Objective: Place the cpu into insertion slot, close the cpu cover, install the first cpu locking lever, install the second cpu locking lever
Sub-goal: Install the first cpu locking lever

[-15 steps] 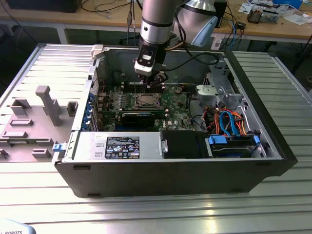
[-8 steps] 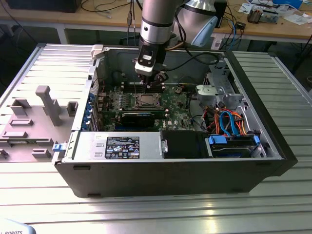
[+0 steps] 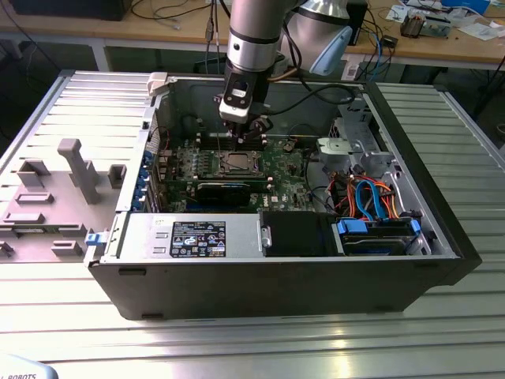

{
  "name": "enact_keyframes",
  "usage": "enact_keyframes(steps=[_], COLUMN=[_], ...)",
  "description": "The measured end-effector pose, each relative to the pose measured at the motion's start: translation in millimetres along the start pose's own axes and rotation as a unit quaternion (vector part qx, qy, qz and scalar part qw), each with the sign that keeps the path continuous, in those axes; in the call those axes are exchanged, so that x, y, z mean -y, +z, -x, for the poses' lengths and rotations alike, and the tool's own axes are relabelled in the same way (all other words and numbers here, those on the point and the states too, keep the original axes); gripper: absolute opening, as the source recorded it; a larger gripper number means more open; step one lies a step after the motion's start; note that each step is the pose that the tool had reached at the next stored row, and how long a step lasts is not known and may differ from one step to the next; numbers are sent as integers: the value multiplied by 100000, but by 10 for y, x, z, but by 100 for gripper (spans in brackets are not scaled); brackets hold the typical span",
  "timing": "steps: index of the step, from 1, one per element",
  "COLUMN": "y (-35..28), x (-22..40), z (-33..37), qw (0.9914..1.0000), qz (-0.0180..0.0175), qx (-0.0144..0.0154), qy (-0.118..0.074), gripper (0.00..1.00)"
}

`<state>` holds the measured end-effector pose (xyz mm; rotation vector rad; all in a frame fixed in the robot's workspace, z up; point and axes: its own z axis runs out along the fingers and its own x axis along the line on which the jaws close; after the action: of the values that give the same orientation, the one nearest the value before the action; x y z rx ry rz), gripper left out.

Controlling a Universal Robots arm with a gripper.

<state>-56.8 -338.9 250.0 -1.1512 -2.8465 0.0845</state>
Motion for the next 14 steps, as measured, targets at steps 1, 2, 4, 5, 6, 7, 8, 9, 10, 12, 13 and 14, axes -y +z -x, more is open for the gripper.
enact_keyframes(steps=[1, 2, 4, 5, 6, 7, 8, 9, 10, 12, 13, 14], y=[0, 0, 0, 0, 0, 0, 0, 0, 0, 0, 0, 0], x=[0, 0, 0, 0, 0, 0, 0, 0, 0, 0, 0, 0], z=[0, 0, 0, 0, 0, 0, 0, 0, 0, 0, 0, 0], qw=[100000, 100000, 99999, 99999, 99998, 99998, 99997, 99996, 99996, 99994, 99993, 99992], qz=[-2, -6, -12, -21, -25, -28, -34, -38, -42, -48, -51, -57], qx=[3, 13, 27, 36, 45, 54, 60, 67, 71, 85, 91, 98], qy=[-74, -203, -358, -474, -589, -668, -755, -855, -936, -1118, -1193, -1282], gripper=[11, 11, 11, 11, 11, 11, 11, 11, 11, 11, 11, 11])
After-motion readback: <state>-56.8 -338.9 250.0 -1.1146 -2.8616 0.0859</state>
